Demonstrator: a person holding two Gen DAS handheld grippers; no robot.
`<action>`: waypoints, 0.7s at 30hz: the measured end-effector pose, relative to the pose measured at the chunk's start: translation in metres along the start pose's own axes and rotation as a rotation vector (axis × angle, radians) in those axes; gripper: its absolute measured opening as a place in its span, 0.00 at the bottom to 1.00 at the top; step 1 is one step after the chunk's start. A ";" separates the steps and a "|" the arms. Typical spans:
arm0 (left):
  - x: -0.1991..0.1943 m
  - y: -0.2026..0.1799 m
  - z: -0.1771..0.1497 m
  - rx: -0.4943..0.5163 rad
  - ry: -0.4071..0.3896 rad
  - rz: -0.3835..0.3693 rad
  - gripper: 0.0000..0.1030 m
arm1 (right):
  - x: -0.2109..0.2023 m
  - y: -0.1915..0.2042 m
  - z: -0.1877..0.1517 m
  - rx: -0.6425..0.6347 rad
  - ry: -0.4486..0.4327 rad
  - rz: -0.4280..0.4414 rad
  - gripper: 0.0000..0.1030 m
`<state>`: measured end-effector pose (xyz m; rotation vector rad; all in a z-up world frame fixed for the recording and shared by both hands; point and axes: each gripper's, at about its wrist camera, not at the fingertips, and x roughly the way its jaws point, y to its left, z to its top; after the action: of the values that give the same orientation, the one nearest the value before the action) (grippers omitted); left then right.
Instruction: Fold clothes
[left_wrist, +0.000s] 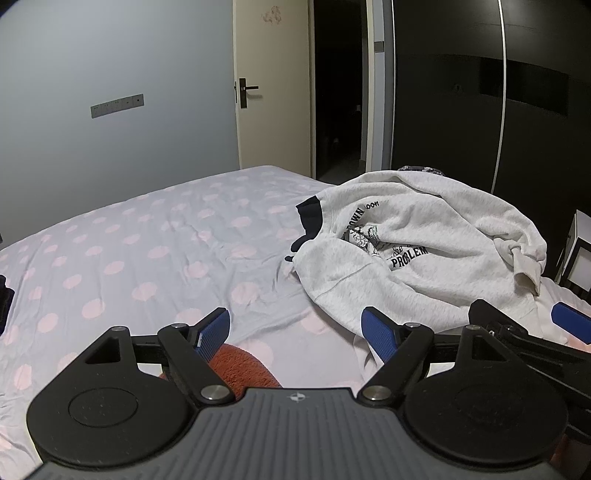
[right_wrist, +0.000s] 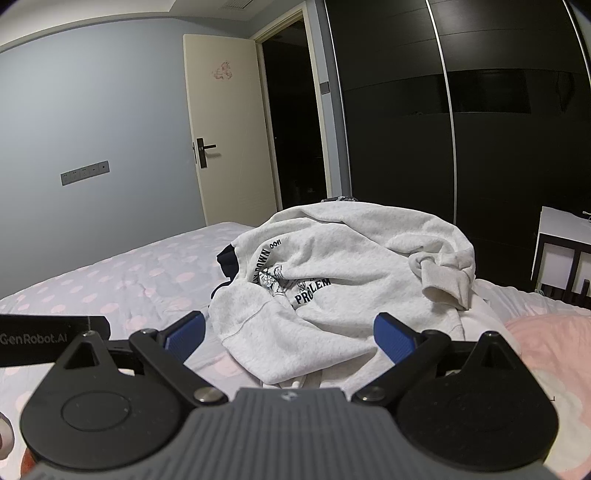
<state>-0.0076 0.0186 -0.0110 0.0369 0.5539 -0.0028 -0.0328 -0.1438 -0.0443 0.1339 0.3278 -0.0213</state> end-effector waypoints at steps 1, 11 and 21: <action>0.000 0.000 0.000 0.001 0.000 0.000 0.90 | 0.000 0.000 0.000 0.000 0.000 0.000 0.96; 0.000 0.000 0.001 0.003 0.006 0.007 0.90 | 0.000 0.002 0.001 -0.004 -0.002 0.006 0.96; 0.003 -0.001 0.002 0.006 0.014 0.013 0.89 | 0.000 0.002 0.002 -0.008 -0.002 0.011 0.96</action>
<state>-0.0044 0.0174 -0.0112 0.0461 0.5677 0.0089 -0.0323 -0.1421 -0.0424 0.1274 0.3255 -0.0087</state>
